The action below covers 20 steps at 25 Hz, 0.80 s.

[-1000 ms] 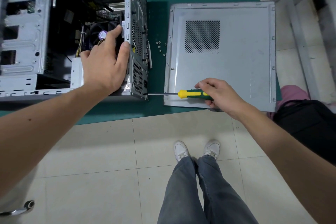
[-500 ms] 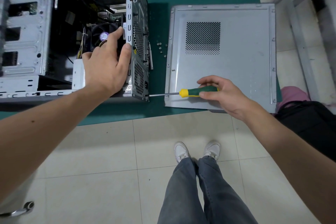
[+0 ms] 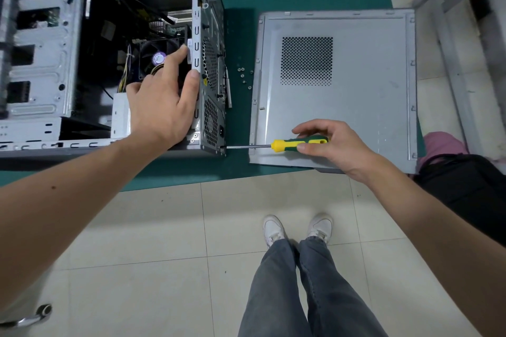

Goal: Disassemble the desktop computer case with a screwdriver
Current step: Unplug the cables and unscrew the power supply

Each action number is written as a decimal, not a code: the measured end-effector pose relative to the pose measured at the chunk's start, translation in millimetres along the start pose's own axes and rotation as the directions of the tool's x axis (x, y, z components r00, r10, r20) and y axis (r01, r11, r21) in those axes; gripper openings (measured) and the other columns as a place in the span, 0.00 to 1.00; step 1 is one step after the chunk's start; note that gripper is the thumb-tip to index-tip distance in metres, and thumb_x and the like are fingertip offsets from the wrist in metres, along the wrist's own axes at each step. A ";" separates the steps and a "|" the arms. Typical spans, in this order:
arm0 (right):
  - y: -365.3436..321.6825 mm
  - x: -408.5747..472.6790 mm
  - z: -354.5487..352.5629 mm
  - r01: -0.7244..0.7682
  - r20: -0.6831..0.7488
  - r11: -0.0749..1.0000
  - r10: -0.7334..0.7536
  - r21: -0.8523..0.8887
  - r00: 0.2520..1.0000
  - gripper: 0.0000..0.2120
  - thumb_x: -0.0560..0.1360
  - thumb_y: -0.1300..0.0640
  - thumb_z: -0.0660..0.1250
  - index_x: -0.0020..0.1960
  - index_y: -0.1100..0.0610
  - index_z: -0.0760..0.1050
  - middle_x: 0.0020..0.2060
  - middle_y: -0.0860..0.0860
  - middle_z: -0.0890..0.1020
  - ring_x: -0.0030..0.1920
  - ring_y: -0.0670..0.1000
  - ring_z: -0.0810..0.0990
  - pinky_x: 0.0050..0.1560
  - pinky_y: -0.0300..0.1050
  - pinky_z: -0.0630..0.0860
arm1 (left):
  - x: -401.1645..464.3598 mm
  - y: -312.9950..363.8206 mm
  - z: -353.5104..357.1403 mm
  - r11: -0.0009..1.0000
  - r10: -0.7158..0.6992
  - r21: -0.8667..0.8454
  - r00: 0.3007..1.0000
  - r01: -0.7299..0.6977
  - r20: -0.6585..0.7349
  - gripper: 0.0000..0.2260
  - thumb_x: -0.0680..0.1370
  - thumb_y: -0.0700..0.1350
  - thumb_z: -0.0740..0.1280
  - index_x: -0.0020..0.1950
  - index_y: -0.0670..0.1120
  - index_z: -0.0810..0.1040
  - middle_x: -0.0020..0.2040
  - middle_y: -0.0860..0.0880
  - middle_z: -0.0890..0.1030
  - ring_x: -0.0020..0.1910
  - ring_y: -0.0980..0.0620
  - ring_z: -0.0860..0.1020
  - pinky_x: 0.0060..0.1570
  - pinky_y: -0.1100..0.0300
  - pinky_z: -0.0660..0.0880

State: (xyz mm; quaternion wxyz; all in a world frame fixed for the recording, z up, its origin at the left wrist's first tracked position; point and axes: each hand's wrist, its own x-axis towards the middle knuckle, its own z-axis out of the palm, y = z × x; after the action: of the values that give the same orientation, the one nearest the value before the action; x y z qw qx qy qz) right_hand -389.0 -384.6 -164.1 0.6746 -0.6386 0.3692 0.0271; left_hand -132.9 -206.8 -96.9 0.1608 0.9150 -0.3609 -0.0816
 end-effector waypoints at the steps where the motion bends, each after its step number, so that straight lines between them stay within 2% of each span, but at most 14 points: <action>1: 0.9 -0.3 0.4 -0.019 0.010 0.999 0.018 0.038 1.000 0.12 0.71 0.62 0.75 0.50 0.49 0.83 0.48 0.51 0.84 0.44 0.47 0.81 0.51 0.39 0.76 | -0.2 -1.0 0.2 1.000 0.001 0.000 1.000 -0.001 0.000 0.23 0.82 0.61 0.47 0.75 0.56 0.61 0.39 0.54 0.75 0.51 0.46 0.76 0.62 0.46 0.60; 3: 3.6 0.5 1.3 -0.073 0.043 0.993 0.069 0.090 0.997 0.07 0.73 0.60 0.73 0.50 0.51 0.83 0.46 0.51 0.83 0.39 0.49 0.82 0.49 0.46 0.76 | -0.4 -2.3 0.7 1.000 0.002 0.006 1.000 -0.002 0.000 0.23 0.82 0.61 0.47 0.75 0.57 0.61 0.40 0.54 0.76 0.51 0.46 0.76 0.61 0.47 0.60; 5: 5.0 2.1 2.5 -0.129 0.052 0.985 0.123 0.117 0.991 0.04 0.76 0.57 0.71 0.48 0.52 0.84 0.46 0.49 0.84 0.40 0.51 0.82 0.50 0.51 0.78 | 0.1 -1.6 1.4 1.000 -0.001 -0.006 1.000 0.001 -0.001 0.23 0.82 0.61 0.47 0.75 0.57 0.61 0.45 0.52 0.78 0.54 0.46 0.76 0.62 0.47 0.59; 7: 3.9 2.7 4.5 -0.133 0.038 0.986 0.130 0.102 0.991 0.06 0.78 0.54 0.68 0.46 0.50 0.85 0.46 0.47 0.84 0.40 0.51 0.81 0.49 0.49 0.79 | 1.1 0.9 2.0 0.999 -0.028 -0.017 1.000 0.028 0.003 0.22 0.82 0.60 0.49 0.76 0.57 0.61 0.58 0.48 0.78 0.61 0.46 0.73 0.64 0.46 0.58; 9: 1.5 1.9 6.3 -0.043 -0.024 0.996 0.045 0.078 0.999 0.05 0.76 0.59 0.70 0.46 0.50 0.84 0.44 0.48 0.83 0.42 0.49 0.80 0.48 0.44 0.79 | -2.7 3.7 -3.3 1.000 -0.024 -0.011 1.000 0.024 -0.018 0.21 0.83 0.58 0.53 0.76 0.54 0.63 0.65 0.44 0.72 0.65 0.44 0.69 0.65 0.45 0.59; 10: 1.0 0.4 6.2 0.011 -0.057 0.994 -0.005 0.105 0.998 0.07 0.74 0.63 0.72 0.47 0.51 0.83 0.44 0.49 0.83 0.44 0.48 0.80 0.50 0.42 0.79 | -6.7 6.8 -7.8 0.999 0.054 0.008 0.997 -0.054 -0.051 0.21 0.83 0.55 0.57 0.75 0.52 0.65 0.66 0.42 0.70 0.66 0.43 0.68 0.65 0.46 0.60; 11: -1.0 -2.7 5.7 0.036 -0.086 0.985 -0.022 0.168 0.996 0.11 0.71 0.67 0.74 0.48 0.52 0.83 0.45 0.50 0.82 0.46 0.47 0.81 0.53 0.41 0.78 | -9.3 13.3 -12.4 0.977 0.209 0.055 0.975 -0.205 -0.072 0.20 0.82 0.52 0.61 0.74 0.50 0.68 0.66 0.41 0.70 0.66 0.42 0.67 0.64 0.46 0.61; 12: -2.5 -6.0 6.5 0.043 -0.105 0.969 -0.017 0.245 0.994 0.15 0.68 0.70 0.75 0.49 0.54 0.82 0.46 0.52 0.81 0.47 0.48 0.81 0.54 0.41 0.78 | -8.4 21.1 -16.7 0.908 0.404 0.125 0.915 -0.399 -0.020 0.19 0.80 0.51 0.65 0.71 0.49 0.72 0.64 0.42 0.72 0.65 0.42 0.68 0.64 0.46 0.62; 13: -3.6 -8.6 7.9 0.035 -0.108 0.946 0.000 0.321 0.994 0.17 0.67 0.72 0.75 0.50 0.56 0.81 0.47 0.54 0.81 0.48 0.48 0.82 0.55 0.42 0.78 | -3.4 29.4 -19.9 0.794 0.564 0.178 0.814 -0.581 0.137 0.18 0.79 0.51 0.66 0.68 0.49 0.75 0.62 0.44 0.74 0.63 0.42 0.70 0.63 0.46 0.63; 14: -2.7 -10.1 9.4 0.029 -0.105 0.930 0.011 0.366 0.994 0.16 0.67 0.72 0.75 0.50 0.57 0.81 0.47 0.54 0.81 0.49 0.49 0.82 0.54 0.42 0.78 | 4.8 38.5 -22.0 0.672 0.621 0.204 0.692 -0.711 0.368 0.16 0.78 0.52 0.67 0.65 0.51 0.77 0.59 0.47 0.76 0.62 0.44 0.71 0.62 0.48 0.65; 16: -5.5 -13.5 16.2 -0.035 -0.100 0.954 0.067 0.298 0.993 0.07 0.73 0.63 0.73 0.50 0.56 0.81 0.46 0.51 0.81 0.46 0.49 0.81 0.45 0.36 0.78 | 21.4 59.3 -17.8 0.496 0.413 0.279 0.506 -0.822 0.757 0.09 0.79 0.53 0.66 0.58 0.55 0.80 0.57 0.53 0.79 0.59 0.49 0.74 0.58 0.53 0.68; 17: -8.9 -15.8 18.9 -0.089 -0.086 0.975 0.109 0.203 0.990 0.04 0.77 0.55 0.70 0.50 0.55 0.81 0.46 0.49 0.80 0.44 0.49 0.80 0.40 0.34 0.77 | 26.0 68.5 -12.9 0.436 0.271 0.320 0.462 -0.841 0.845 0.06 0.79 0.53 0.67 0.53 0.55 0.81 0.55 0.54 0.80 0.57 0.50 0.75 0.55 0.55 0.69; 18: -8.3 -15.5 20.3 -0.132 -0.070 0.988 0.138 0.085 0.988 0.09 0.79 0.50 0.66 0.50 0.54 0.80 0.45 0.49 0.80 0.42 0.49 0.80 0.36 0.35 0.77 | 27.2 75.7 -5.3 0.389 0.156 0.356 0.442 -0.850 0.883 0.05 0.79 0.53 0.67 0.50 0.54 0.80 0.52 0.54 0.81 0.55 0.50 0.76 0.53 0.56 0.69; 20: -5.8 -15.5 21.2 -0.155 -0.078 0.986 0.150 -0.060 0.986 0.12 0.81 0.49 0.61 0.51 0.54 0.79 0.45 0.50 0.79 0.37 0.49 0.79 0.34 0.38 0.77 | 22.3 83.4 12.5 0.344 0.017 0.382 0.412 -0.858 0.911 0.08 0.77 0.55 0.70 0.50 0.52 0.79 0.43 0.54 0.77 0.51 0.50 0.74 0.55 0.53 0.67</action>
State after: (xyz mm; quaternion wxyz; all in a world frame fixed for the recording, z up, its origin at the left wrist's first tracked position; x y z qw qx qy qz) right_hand -387.5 -360.3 -152.7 0.6353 -0.6307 0.4404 0.0676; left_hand -173.0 -282.4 -79.9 -0.4588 0.5594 -0.6486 -0.2364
